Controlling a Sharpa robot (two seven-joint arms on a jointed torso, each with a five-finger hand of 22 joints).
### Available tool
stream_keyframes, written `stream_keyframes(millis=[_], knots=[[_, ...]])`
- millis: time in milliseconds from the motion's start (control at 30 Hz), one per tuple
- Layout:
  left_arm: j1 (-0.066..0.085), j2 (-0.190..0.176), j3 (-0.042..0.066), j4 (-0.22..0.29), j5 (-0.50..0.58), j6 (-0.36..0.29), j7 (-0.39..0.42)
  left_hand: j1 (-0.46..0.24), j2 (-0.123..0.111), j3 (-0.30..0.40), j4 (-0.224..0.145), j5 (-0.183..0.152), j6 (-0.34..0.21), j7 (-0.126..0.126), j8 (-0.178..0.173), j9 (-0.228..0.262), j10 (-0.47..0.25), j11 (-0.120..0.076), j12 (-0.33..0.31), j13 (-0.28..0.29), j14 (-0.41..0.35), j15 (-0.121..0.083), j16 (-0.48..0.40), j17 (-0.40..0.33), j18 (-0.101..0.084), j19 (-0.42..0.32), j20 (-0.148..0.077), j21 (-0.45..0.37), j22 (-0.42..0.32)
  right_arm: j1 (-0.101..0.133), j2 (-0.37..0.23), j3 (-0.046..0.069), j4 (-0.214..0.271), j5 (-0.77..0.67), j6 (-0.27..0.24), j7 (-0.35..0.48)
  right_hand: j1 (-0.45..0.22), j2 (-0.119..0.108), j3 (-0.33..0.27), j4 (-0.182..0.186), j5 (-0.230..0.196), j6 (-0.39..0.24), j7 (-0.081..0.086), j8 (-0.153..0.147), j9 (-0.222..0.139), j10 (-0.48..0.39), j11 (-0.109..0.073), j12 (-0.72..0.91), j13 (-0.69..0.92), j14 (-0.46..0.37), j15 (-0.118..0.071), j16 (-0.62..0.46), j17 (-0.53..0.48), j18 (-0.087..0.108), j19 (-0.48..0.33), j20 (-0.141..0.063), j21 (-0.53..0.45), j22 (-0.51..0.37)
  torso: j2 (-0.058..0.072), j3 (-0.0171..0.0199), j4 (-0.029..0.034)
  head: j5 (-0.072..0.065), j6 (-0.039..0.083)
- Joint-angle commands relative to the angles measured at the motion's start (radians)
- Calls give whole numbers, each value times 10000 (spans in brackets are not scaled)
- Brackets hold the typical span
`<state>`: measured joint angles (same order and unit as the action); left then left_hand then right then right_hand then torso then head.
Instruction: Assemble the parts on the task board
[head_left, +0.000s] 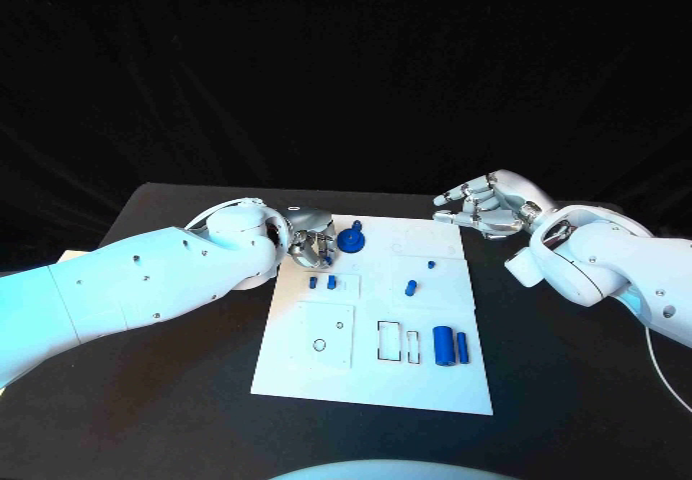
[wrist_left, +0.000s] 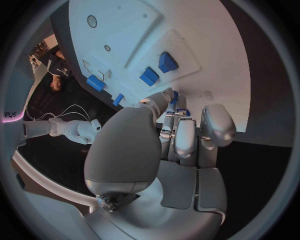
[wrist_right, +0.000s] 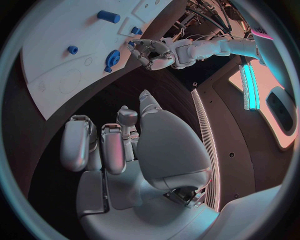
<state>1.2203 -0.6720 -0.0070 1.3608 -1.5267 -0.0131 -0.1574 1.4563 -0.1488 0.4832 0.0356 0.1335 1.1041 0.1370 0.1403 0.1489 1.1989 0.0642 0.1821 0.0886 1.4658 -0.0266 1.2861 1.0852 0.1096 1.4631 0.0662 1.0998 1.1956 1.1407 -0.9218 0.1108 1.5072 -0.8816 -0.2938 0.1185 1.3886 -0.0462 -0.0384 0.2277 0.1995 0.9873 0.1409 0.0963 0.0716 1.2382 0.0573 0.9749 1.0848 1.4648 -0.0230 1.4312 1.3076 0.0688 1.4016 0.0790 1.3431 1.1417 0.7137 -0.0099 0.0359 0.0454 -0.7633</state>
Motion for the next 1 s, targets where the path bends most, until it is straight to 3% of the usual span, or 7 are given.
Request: stream_keyframes(millis=[33, 600, 1000], knots=[[-6, 62, -12, -27, -258, 306, -45, -95, -18, 44, 2, 10, 35, 1, -46, 5, 64, 1, -45, 7, 246, 33, 31, -7, -155, 162, 62, -4, 6, -6, 1, 2, 16, -76, 117, 52, -1, 75, -8, -72, 57, 33, -2, 69, 16, -34, -36, 61, 8, 627, -3, -67, 855, 155, -59, 8, -58, -10, 6, 3, -2, -2, -13], [-45, 180, -60, -117, -396, 340, -49, -162, -38, 66, -10, -12, 1, 6, -90, -21, 26, 9, -117, 2, 236, 40, 30, -39, -149, 143, 64, -35, -6, -6, -14, 2, 21, -76, 113, 52, -1, 75, -8, -72, 57, 33, -2, 69, 16, -34, -36, 61, 8, 627, -3, -67, 855, 155, -59, 8, -58, -10, 0, -6, 2, -25, -52], [-47, 125, -62, -75, -398, 259, -101, -425, -246, 307, -65, -4, -658, 293, -574, -303, -564, 301, -666, -148, 188, 255, 24, -231, -143, 88, 210, -186, -78, -7, -10, 2, -3, -76, 110, 54, -1, 75, -8, -72, 57, 33, -2, 69, 16, -34, -36, 61, 8, 627, -3, -67, 855, 155, -59, 8, -58, -10, -3, -9, 2, -29, -68]])
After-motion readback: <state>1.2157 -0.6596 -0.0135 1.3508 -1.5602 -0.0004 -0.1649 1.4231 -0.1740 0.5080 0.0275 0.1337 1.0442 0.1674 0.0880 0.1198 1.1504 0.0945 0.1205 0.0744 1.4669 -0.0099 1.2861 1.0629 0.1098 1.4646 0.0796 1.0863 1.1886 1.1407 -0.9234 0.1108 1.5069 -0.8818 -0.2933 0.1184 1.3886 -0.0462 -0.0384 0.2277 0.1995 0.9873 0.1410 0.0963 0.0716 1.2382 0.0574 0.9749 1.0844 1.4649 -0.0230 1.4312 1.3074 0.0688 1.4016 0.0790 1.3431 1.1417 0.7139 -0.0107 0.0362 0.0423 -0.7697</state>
